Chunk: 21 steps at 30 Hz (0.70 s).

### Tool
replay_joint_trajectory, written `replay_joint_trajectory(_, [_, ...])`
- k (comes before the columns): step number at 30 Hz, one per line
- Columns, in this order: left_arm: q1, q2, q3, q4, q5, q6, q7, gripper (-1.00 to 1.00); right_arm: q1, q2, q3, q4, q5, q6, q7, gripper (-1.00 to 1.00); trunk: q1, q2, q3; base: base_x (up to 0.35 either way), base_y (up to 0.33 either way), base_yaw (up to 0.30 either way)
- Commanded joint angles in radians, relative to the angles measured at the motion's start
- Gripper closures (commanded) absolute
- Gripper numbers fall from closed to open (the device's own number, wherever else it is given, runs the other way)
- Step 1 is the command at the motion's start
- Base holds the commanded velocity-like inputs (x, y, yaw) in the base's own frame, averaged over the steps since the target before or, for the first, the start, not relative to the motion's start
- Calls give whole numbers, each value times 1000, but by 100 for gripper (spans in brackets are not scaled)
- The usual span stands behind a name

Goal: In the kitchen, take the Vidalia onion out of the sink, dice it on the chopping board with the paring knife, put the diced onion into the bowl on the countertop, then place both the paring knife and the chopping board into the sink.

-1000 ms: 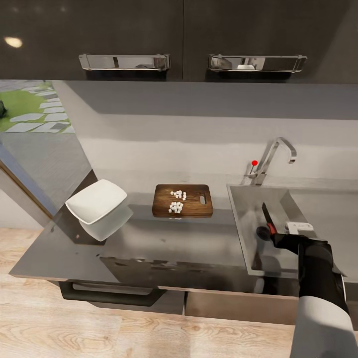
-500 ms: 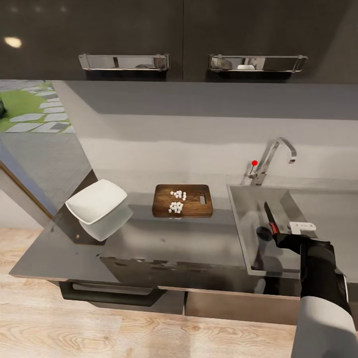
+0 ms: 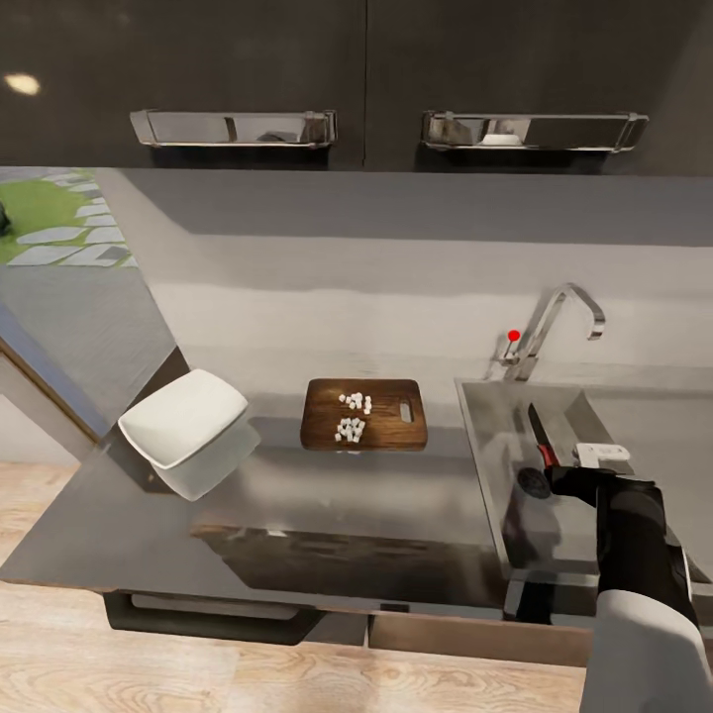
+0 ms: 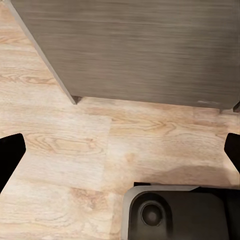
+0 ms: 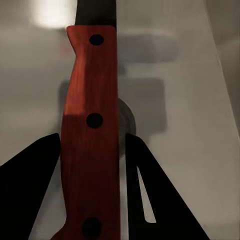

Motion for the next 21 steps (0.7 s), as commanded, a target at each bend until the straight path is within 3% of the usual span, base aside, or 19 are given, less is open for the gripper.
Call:
replay_joint_trajectory(1, [0,1,-9,-2,7,-1,4,-100,-1,0,-1,5,10,1,8,100,1,-2,-2,12,0,0])
replay_joint_trajectory(6, [0,1,-10,-2,6,-1,4,-100,-1,2,0,74,10,-9,1,100,1,-2,-2,4,0,0])
replay_joint_trajectory(11, [0,1,-10,-2,6,-1,4,-100,-1,2,-3,178,8,-114,-86,100,1,-2,-2,0,0,0])
replay_joint_trajectory(14, [0,1,-10,-2,6,-1,4,-100,-1,0,-4,199,7,-134,-124,100,1,-2,-2,0,0,0])
replay_joint_trajectory(21, [0,1,-10,-2,6,-1,4,-100,-1,2,-3,204,6,-138,-131,100,1,-2,-2,0,0,0])
